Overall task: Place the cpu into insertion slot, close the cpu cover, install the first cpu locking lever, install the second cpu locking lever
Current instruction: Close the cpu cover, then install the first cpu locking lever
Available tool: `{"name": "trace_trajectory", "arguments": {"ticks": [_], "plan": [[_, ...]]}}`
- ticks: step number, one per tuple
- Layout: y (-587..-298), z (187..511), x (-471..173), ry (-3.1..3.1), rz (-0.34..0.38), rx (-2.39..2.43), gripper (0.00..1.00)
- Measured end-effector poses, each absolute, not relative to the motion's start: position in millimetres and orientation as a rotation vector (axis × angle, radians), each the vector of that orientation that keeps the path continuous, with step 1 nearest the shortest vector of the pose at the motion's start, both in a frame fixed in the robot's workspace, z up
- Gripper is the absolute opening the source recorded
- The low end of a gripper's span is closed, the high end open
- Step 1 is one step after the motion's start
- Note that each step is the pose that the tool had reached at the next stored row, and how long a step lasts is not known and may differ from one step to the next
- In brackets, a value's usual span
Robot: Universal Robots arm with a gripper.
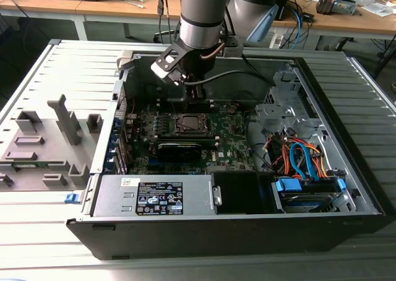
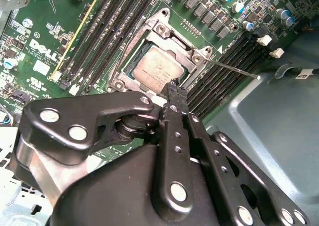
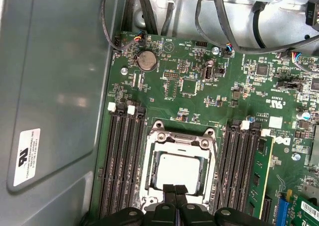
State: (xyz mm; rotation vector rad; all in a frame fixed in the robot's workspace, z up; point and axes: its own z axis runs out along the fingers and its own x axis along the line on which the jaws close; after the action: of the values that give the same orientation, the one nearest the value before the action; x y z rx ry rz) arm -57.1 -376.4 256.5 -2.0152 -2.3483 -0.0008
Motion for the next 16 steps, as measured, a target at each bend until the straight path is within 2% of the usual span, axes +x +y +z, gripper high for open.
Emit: {"name": "trace_trajectory", "arguments": {"ticks": [16], "plan": [[-376.4, 256.5, -57.1, -2.373, 0.0, -1.986, 0.11]]}}
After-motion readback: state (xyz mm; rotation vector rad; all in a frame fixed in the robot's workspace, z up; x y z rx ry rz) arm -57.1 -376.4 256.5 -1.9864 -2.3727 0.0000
